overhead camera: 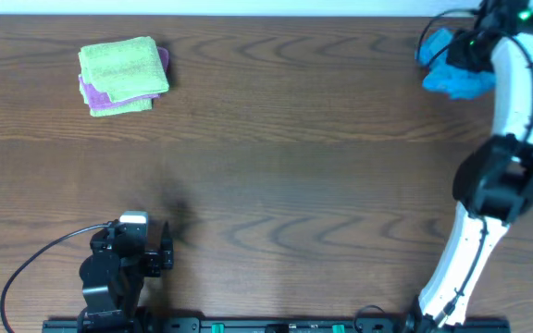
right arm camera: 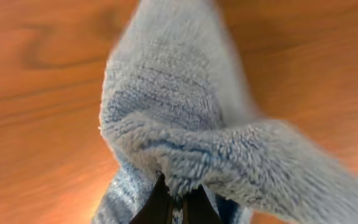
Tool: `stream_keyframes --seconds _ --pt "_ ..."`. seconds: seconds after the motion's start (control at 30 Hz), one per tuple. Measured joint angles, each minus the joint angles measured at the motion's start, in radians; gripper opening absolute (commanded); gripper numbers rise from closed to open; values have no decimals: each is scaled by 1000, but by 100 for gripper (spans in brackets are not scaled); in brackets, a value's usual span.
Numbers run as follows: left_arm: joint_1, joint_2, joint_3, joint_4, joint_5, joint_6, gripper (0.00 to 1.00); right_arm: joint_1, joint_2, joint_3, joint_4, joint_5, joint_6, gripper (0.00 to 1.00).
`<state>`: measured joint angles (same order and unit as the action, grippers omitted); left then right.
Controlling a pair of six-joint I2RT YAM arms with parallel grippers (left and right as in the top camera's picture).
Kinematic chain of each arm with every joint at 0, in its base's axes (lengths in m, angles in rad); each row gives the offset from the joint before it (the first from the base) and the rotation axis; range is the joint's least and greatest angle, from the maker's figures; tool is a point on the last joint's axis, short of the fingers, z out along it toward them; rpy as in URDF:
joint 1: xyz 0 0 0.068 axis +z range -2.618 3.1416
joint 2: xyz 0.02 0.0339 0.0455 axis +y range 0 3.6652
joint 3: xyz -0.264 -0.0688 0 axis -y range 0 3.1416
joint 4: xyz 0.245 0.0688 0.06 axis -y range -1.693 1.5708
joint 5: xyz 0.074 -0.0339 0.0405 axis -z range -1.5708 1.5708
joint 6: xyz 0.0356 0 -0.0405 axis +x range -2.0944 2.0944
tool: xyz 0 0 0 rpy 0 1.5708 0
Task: Fold the cloth
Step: 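Close the right gripper on the blue cloth edge and lift, then drag the held blue cloth toward the table center with right gripper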
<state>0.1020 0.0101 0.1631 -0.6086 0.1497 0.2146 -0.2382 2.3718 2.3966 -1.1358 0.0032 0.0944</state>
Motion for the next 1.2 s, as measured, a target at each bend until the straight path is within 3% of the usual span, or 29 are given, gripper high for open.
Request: stream_keyframes --seconds 0.2,0.53,0.93,1.2 --pt "0 0 0 0 0 0 95 47 -275 19 -114 45 -1 2" --pt "0 0 0 0 0 0 95 282 -607 7 -267 121 -3 2" --pt "0 0 0 0 0 0 95 424 -1213 -507 -263 231 43 1" --pt "0 0 0 0 0 0 95 438 -1481 -589 -380 213 92 2"
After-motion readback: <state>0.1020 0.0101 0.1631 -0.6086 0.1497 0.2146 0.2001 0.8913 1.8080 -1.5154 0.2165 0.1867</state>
